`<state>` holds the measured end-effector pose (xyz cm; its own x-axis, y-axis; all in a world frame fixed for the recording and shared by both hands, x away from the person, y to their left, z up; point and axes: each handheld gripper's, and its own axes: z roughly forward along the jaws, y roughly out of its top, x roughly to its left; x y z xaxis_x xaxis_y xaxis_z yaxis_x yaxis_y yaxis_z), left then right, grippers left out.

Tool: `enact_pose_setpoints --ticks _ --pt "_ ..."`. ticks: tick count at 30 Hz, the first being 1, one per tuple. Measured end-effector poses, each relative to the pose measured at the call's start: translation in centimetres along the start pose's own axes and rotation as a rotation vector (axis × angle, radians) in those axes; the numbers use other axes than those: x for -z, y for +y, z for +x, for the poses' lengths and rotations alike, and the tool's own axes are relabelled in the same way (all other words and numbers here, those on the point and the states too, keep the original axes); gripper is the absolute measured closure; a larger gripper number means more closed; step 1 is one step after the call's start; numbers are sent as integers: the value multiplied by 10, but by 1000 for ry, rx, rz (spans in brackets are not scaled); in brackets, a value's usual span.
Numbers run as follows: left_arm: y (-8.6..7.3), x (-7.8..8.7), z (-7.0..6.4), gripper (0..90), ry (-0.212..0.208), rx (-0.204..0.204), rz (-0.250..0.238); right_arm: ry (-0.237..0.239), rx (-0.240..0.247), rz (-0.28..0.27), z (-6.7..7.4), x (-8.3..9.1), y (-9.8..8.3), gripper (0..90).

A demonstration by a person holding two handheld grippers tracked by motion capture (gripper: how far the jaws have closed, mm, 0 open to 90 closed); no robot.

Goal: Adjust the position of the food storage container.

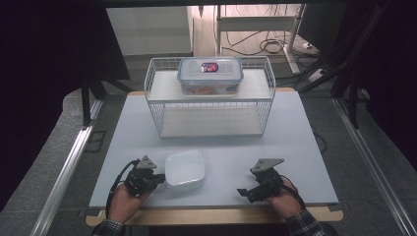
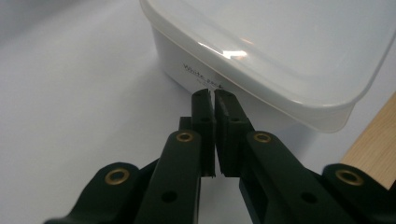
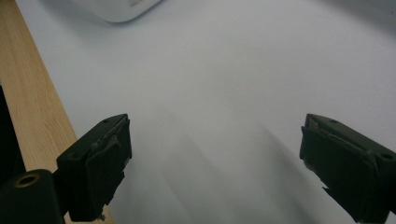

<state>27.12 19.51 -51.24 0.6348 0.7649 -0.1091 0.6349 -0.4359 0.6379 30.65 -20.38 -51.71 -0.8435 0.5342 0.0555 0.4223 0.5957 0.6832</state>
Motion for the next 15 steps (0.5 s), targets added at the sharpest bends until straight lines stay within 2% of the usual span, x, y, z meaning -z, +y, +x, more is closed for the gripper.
enact_pose_setpoints --ticks 4,7,8,12,15 --pt "8 -10 -7 871 -9 -16 -4 0 0 0 0 0 0 93" --pt "13 -16 -9 866 5 -31 1 0 1 1 0 -1 0 93" --pt "14 -18 -9 864 10 -25 3 -1 3 1 0 -1 0 93" --pt "21 -25 -3 860 34 -16 -11 1 5 6 0 -2 0 93" --pt "26 -28 1 860 36 -8 -31 1 7 8 0 -3 1 93"
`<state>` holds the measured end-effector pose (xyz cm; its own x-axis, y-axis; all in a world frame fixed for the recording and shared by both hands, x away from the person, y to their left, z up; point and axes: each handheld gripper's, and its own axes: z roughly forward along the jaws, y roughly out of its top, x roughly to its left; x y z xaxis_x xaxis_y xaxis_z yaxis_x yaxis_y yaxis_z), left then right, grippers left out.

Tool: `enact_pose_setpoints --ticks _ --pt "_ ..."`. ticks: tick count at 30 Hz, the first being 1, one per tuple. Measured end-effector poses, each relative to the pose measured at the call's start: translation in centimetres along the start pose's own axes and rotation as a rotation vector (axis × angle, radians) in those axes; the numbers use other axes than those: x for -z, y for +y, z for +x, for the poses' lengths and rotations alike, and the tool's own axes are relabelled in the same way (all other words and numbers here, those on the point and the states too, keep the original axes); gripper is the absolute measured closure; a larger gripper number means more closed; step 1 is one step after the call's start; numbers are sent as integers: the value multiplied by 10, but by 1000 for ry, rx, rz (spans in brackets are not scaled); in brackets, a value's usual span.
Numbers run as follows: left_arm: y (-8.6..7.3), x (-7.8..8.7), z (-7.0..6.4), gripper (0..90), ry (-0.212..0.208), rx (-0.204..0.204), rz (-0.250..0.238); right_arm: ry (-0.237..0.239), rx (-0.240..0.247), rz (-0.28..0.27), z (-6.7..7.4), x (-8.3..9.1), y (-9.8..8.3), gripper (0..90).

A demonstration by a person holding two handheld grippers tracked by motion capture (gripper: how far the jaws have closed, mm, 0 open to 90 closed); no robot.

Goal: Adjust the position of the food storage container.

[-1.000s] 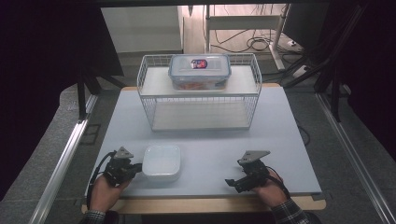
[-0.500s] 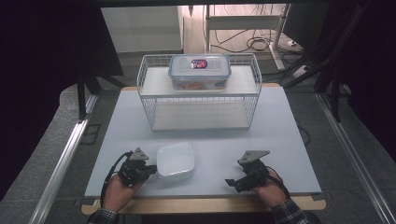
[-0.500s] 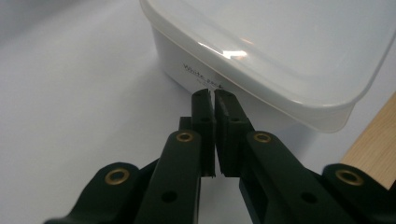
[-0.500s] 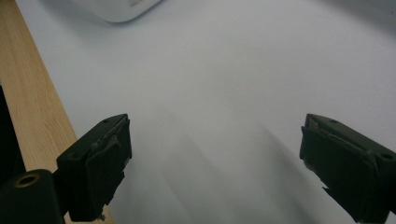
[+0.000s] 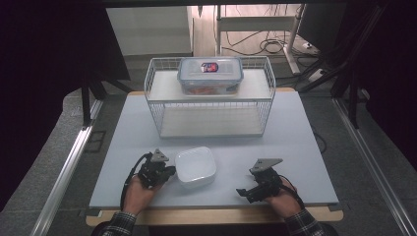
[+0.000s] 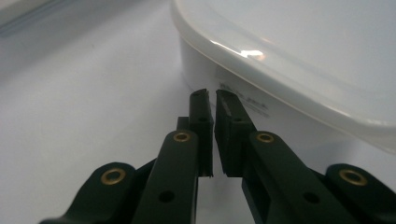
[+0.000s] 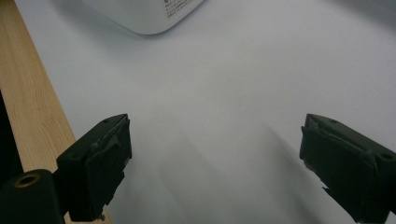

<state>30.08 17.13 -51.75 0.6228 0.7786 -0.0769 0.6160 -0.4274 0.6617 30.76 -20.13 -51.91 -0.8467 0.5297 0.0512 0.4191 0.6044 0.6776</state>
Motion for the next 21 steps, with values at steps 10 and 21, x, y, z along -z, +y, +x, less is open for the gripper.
enact_pose_setpoints --ticks 10,21 --pt "18 -22 -8 860 -27 -30 -10 0 -11 0 0 -1 1 93" --pt "21 -28 -33 844 -104 -87 16 -9 -25 -8 -3 4 -1 93"
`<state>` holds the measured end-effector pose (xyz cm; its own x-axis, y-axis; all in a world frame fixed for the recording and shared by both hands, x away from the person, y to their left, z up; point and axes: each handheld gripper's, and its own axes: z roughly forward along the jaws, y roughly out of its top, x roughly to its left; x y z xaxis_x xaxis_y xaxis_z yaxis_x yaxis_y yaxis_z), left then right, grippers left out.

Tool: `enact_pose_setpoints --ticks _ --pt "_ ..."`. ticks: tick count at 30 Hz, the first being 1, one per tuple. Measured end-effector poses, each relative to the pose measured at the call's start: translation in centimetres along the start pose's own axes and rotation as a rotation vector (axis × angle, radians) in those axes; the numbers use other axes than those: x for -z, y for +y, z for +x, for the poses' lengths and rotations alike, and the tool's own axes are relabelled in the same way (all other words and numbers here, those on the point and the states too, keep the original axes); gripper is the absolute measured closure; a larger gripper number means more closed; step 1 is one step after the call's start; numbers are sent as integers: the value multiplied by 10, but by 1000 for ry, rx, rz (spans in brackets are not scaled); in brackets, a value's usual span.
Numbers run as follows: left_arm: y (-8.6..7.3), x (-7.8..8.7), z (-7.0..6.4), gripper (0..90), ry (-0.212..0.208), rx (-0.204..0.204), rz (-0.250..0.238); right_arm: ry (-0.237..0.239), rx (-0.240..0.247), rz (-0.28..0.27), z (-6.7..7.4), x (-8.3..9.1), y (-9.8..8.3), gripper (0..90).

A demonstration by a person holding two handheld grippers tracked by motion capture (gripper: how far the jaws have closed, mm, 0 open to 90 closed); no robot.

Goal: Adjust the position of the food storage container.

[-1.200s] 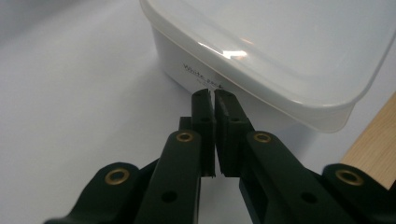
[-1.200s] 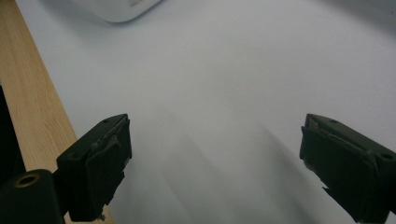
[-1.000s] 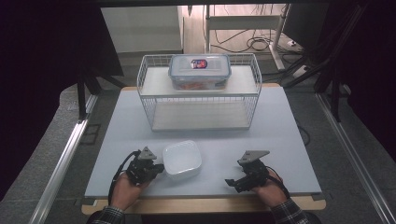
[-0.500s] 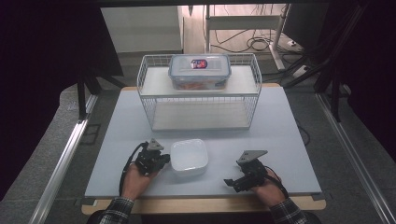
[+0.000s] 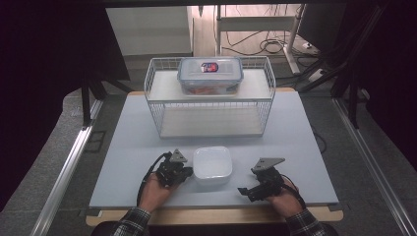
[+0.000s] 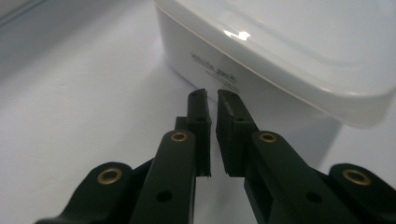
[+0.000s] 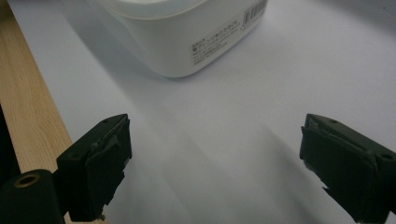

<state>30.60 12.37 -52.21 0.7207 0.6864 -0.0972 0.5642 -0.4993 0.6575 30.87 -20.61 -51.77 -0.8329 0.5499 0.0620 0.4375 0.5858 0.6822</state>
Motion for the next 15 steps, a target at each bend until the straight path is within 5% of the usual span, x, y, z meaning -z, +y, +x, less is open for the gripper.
enact_pose_setpoints --ticks 6,15 --pt "1 -3 -6 844 -10 -17 11 2 1 0 0 0 0 93" --pt "-2 9 -3 805 -30 14 -33 1 -8 -5 -1 3 0 93"
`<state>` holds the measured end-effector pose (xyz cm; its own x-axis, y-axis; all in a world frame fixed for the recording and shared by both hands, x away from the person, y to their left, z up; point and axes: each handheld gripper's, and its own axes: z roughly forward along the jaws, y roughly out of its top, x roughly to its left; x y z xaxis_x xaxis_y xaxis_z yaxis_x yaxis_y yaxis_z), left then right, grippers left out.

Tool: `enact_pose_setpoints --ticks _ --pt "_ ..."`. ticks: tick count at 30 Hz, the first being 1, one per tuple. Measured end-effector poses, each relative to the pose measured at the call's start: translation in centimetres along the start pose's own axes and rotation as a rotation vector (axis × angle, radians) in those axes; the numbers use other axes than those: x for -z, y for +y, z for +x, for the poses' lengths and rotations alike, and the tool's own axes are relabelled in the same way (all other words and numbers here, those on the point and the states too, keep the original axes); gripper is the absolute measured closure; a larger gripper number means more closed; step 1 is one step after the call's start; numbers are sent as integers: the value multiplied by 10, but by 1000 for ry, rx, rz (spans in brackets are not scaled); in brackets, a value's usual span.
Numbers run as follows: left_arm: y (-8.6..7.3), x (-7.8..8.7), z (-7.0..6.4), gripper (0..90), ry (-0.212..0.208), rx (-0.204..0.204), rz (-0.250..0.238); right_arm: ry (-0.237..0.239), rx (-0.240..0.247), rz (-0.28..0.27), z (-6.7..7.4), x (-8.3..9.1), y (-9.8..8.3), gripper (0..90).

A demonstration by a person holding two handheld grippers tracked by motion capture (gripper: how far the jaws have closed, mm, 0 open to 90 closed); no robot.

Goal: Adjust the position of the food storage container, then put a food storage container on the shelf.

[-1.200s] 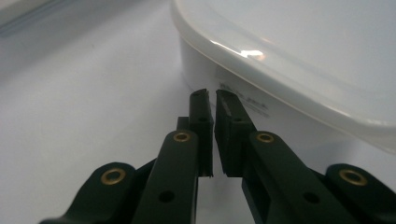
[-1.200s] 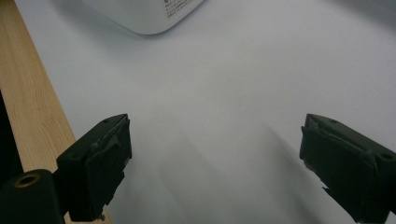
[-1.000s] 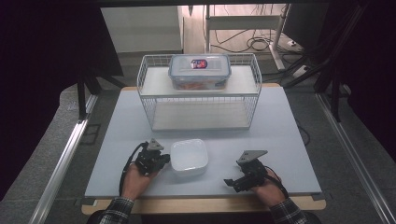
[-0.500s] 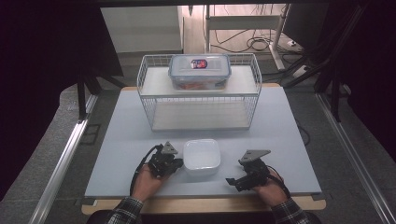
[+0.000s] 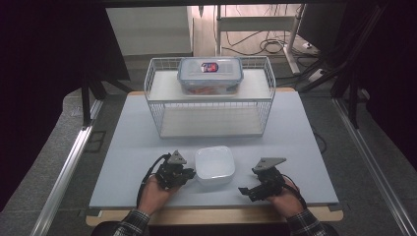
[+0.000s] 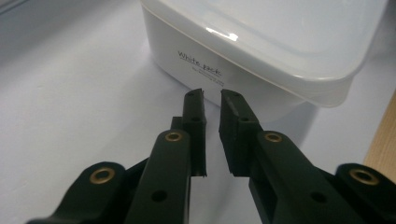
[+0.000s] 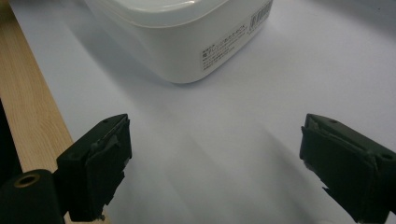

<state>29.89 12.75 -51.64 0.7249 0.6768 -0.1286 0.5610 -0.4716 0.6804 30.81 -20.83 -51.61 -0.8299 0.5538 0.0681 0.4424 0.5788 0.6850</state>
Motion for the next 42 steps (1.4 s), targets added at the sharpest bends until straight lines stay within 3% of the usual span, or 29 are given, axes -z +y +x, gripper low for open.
enact_pose_setpoints --ticks 5,7,11,18,20,22,26,29,32,36,42 --pt "-4 5 -1 746 15 -1 -7 -9 -3 -12 0 0 0 93" --pt "-6 8 0 677 30 1 -17 -17 -11 -20 1 1 1 92" --pt "-10 13 2 431 33 18 -56 -37 -15 -35 1 2 2 60" --pt "-14 16 7 309 37 18 -85 -42 -40 -35 -1 1 2 16" --pt "-14 15 8 308 36 15 -83 -42 -46 -30 0 2 3 32" --pt "-14 14 8 309 32 13 -76 -43 -69 -26 0 3 5 117" --pt "-14 13 6 402 17 26 -66 -67 -90 -14 -1 8 10 408" --pt "-13 12 5 522 13 29 -60 -52 -71 -15 -3 10 15 620" --pt "-11 10 4 639 12 23 -44 -32 -61 -33 -7 8 22 764" --pt "-7 1 3 690 16 12 -11 -30 -30 -25 -12 0 32 854" --pt "1 -5 6 710 37 18 -13 -13 7 -7 -7 -13 45 869"
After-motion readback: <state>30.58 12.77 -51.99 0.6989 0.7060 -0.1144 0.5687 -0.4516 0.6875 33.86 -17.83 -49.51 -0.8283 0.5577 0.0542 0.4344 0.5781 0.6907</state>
